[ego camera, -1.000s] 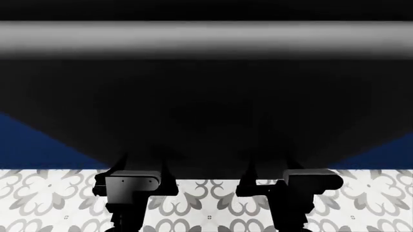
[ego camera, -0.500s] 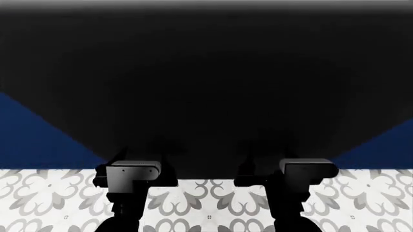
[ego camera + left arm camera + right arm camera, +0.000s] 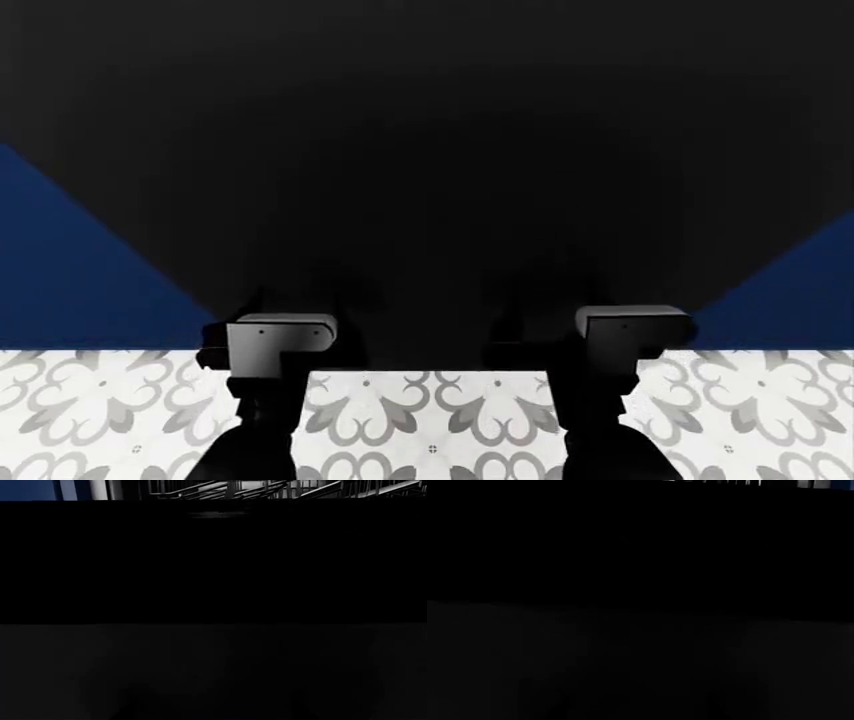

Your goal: Close the dishwasher door

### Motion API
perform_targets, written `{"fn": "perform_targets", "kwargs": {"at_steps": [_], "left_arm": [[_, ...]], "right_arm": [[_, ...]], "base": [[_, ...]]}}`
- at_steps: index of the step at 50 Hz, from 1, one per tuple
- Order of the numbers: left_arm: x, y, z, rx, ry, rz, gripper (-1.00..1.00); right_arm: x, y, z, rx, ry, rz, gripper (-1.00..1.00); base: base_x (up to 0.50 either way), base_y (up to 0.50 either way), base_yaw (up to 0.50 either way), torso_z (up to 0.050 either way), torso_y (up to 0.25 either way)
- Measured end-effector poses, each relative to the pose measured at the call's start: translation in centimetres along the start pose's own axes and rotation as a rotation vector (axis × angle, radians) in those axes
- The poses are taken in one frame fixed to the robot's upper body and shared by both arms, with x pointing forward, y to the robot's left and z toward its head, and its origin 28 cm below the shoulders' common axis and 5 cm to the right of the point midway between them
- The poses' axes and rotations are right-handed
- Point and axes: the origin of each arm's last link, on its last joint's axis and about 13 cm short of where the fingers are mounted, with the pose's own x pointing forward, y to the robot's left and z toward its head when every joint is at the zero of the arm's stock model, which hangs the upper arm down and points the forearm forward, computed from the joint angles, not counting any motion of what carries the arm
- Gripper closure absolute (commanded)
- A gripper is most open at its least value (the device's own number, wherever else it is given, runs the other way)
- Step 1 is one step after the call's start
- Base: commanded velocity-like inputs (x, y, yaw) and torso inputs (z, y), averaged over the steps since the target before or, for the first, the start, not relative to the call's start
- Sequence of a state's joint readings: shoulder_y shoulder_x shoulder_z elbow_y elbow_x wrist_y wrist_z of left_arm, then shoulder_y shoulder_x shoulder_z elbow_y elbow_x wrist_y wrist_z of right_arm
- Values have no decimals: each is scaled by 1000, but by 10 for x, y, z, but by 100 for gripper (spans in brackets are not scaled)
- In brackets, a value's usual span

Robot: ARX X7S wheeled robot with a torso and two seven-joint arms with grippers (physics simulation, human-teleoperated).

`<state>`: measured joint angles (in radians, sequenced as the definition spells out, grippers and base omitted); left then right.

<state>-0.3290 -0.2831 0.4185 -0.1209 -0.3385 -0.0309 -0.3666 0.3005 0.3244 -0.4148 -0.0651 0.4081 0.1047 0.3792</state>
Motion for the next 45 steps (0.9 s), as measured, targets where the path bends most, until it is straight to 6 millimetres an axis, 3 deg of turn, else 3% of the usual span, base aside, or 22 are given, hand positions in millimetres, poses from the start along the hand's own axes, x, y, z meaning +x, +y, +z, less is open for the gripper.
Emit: {"fn": "perform_targets", "kwargs": {"at_steps": [45], "left_arm": [[22, 0, 8, 4, 0, 30, -100]], "right_arm": [[23, -1, 19, -30, -43, -2, -100]], "base": [[0, 0, 0, 0, 0]]}}
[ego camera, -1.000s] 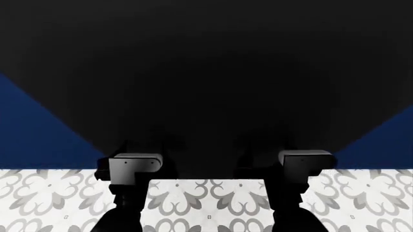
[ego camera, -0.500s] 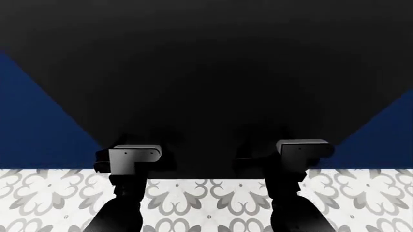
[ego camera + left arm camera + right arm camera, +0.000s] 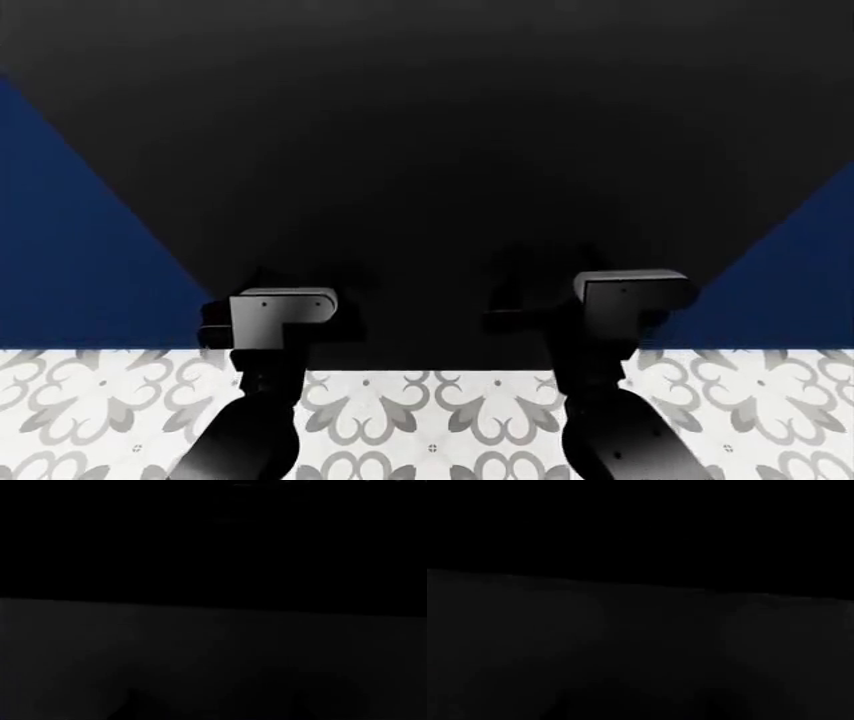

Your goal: Close the dishwasher door

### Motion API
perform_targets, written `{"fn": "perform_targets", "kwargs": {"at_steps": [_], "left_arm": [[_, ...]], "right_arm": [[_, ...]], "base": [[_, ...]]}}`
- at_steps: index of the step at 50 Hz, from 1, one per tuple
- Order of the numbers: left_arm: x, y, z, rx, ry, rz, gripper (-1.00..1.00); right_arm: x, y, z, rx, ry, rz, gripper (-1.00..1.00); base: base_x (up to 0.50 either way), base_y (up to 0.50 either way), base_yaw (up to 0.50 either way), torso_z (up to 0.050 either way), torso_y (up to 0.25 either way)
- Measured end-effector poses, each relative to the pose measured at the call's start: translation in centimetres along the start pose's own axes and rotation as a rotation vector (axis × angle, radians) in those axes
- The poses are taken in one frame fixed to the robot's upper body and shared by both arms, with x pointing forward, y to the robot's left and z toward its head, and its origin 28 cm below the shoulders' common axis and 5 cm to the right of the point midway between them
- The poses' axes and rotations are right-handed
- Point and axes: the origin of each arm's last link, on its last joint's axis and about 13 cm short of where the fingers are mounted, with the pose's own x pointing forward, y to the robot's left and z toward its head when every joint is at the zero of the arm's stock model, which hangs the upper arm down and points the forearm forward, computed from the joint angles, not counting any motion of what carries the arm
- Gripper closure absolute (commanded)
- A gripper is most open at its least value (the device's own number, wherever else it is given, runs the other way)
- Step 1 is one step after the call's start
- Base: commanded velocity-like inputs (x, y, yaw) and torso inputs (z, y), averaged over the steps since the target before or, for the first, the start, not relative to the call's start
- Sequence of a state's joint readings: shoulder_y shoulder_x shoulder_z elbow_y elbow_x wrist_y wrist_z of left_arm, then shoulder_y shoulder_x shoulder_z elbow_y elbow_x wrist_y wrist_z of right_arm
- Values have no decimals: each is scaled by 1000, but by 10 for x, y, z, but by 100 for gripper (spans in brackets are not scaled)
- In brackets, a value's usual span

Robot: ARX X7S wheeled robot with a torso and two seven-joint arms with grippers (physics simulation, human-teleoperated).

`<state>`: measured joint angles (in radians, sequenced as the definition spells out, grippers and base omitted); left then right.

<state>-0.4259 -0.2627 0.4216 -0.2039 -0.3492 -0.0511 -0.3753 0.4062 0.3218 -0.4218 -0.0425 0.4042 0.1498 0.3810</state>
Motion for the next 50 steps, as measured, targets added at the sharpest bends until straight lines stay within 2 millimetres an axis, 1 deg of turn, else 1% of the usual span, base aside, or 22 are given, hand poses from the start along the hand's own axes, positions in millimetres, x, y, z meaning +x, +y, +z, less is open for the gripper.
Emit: {"fn": "perform_targets", "kwargs": {"at_steps": [22, 50], "left_arm": [[9, -2, 5, -4, 12, 7, -100], [21, -2, 12, 1, 21, 12, -100]], "right_arm": [[11, -1, 8, -14, -16, -10, -100], [26, 1, 14, -20, -15, -23, -100]], "base": [[0, 0, 0, 0, 0], [0, 0, 0, 0, 1]]}}
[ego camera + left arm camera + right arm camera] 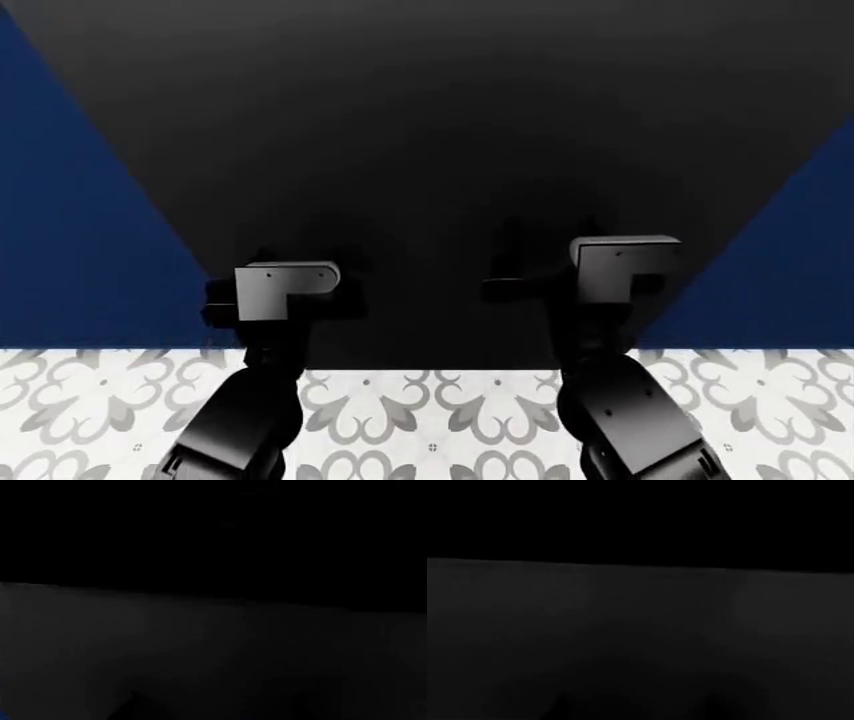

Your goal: Close the dishwasher door

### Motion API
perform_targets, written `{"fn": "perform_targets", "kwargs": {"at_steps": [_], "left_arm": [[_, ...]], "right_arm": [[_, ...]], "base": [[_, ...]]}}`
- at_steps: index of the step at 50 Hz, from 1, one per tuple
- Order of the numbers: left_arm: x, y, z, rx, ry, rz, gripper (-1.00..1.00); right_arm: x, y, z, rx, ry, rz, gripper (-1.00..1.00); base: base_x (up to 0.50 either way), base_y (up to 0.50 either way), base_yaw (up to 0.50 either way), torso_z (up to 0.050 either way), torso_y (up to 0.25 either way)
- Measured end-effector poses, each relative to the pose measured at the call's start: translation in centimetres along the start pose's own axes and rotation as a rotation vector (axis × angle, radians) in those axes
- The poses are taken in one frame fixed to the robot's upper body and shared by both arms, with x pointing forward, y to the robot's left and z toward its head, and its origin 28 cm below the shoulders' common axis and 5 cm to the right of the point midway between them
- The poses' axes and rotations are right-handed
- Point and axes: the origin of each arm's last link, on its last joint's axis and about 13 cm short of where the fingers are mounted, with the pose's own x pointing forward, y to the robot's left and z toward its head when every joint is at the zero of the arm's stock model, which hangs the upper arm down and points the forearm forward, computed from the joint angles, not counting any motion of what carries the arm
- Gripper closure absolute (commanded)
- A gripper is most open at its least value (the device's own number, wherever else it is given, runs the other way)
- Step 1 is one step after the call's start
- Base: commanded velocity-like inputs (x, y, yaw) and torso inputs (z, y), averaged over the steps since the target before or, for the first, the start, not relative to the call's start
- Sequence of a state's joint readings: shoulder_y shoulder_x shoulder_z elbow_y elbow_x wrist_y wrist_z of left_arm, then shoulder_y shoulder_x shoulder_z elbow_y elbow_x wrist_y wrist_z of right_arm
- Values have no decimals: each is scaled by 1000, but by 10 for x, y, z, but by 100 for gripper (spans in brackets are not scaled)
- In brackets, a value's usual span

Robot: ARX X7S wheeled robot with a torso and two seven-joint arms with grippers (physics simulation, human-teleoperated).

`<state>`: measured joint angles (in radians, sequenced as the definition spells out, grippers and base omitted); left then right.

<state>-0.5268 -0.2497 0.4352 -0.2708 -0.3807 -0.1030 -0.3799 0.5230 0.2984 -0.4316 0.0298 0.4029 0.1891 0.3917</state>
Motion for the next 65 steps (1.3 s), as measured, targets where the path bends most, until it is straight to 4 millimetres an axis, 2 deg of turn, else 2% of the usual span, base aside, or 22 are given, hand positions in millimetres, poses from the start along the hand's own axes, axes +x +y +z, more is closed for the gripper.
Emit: {"fn": "perform_targets", "kwargs": {"at_steps": [24, 35, 65], "left_arm": [[7, -3, 4, 12, 2, 11, -100], [14, -4, 11, 21, -27, 14, -100], [25, -5, 15, 34, -27, 22, -100]], "right_arm": [[9, -10, 14, -6, -33, -22, -100], [19, -7, 14, -11, -36, -32, -100], [32, -12, 16, -13, -23, -41, -100]], "base": [[0, 0, 0, 0, 1], [0, 0, 0, 0, 0], [0, 0, 0, 0, 0]]}}
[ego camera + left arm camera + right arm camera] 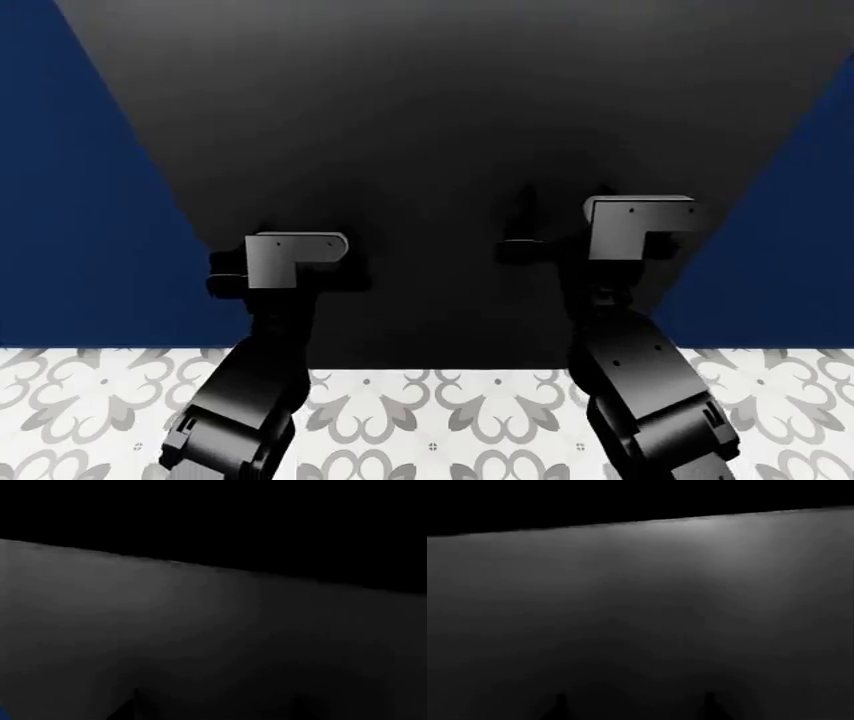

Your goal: Close the dishwasher door

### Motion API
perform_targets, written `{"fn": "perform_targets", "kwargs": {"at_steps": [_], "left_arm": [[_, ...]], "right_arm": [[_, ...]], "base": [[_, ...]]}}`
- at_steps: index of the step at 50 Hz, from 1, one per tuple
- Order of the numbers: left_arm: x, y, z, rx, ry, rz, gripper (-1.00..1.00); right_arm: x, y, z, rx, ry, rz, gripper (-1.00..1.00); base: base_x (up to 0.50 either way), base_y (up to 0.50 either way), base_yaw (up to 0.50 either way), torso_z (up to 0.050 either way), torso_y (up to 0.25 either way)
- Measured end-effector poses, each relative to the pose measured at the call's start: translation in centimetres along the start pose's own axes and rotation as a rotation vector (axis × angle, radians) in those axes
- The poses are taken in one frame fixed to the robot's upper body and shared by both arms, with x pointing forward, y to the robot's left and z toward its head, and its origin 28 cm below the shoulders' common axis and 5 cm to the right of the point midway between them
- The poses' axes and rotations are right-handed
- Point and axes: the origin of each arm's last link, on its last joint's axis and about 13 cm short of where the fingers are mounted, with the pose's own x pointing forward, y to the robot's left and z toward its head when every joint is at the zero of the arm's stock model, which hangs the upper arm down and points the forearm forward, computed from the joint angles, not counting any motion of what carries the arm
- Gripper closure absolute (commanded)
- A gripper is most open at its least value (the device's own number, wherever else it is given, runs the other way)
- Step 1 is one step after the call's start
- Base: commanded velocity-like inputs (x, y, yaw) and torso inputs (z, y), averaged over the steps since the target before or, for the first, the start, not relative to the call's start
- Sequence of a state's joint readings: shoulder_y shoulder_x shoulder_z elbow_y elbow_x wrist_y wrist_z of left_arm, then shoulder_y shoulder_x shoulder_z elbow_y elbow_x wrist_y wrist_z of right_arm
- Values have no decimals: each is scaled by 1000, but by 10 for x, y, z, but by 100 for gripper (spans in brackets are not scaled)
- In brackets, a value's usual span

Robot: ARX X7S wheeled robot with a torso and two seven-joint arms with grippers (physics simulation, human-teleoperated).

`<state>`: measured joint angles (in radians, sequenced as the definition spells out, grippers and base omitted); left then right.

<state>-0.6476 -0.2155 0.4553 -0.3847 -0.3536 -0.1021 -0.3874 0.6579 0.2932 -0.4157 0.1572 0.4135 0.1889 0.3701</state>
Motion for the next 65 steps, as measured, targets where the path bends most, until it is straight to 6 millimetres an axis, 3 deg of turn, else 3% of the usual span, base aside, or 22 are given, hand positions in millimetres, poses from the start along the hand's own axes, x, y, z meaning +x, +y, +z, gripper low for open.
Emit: {"fn": "perform_targets", "kwargs": {"at_steps": [40, 65], "left_arm": [[13, 3, 14, 9, -21, 10, -100], [32, 4, 14, 29, -4, 27, -100]], "right_arm": [[24, 1, 4, -23, 19, 0, -100], [45, 2, 5, -38, 29, -8, -100]], "base": [[0, 0, 0, 0, 0], [0, 0, 0, 0, 0]]}}
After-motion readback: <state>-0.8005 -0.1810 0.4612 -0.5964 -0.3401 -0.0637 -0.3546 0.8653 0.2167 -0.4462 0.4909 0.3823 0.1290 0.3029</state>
